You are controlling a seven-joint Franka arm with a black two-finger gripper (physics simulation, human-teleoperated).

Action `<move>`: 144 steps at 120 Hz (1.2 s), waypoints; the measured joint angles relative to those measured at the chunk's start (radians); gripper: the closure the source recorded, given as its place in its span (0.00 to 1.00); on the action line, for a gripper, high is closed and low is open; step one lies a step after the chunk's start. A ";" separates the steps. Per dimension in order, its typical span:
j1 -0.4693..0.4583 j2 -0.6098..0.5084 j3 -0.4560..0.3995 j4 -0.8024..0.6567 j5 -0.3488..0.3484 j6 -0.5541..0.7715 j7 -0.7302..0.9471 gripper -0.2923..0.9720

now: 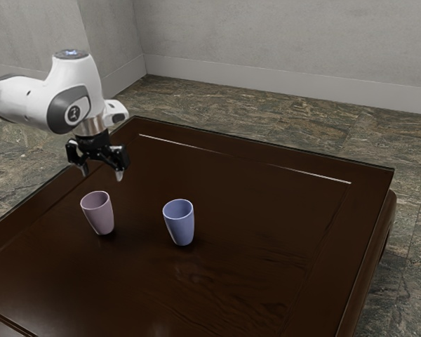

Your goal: Place the left cup onto the right cup

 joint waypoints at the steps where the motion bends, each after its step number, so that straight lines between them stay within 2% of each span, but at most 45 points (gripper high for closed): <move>1: 0.001 0.001 0.000 0.000 0.000 0.002 0.001 0.23; 35: 0.063 0.038 0.000 0.005 -0.003 0.054 0.033 0.23; 82: 0.061 0.069 0.000 -0.004 -0.046 0.092 0.074 0.23; 144: 0.062 0.112 -0.006 -0.040 -0.070 0.154 0.095 0.23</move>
